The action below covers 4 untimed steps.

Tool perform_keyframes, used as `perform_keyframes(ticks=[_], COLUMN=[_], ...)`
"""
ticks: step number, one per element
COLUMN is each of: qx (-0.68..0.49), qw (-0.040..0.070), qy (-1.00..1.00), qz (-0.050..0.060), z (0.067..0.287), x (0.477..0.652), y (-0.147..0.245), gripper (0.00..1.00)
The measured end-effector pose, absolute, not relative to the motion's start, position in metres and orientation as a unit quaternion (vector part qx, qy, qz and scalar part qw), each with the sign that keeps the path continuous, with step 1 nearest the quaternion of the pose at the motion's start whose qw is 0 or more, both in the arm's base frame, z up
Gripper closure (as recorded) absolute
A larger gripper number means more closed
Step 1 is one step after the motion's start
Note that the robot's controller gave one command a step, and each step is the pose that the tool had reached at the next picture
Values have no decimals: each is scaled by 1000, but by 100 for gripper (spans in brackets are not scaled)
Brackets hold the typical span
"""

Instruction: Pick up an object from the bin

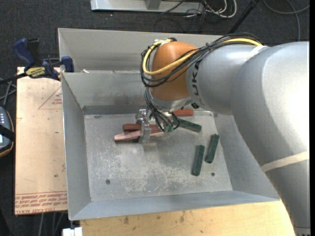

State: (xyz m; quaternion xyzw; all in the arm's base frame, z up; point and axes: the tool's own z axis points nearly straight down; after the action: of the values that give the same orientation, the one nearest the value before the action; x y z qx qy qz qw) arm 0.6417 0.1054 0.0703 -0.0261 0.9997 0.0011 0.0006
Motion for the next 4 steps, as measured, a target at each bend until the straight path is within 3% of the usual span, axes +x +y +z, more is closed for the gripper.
perform_keyframes(ticks=[1,4], qx=[-26,-26], qw=[-5,2], qy=[1000,1000], qz=[0,1], z=[89,136], x=[639,642], y=[105,105], gripper=[100,100])
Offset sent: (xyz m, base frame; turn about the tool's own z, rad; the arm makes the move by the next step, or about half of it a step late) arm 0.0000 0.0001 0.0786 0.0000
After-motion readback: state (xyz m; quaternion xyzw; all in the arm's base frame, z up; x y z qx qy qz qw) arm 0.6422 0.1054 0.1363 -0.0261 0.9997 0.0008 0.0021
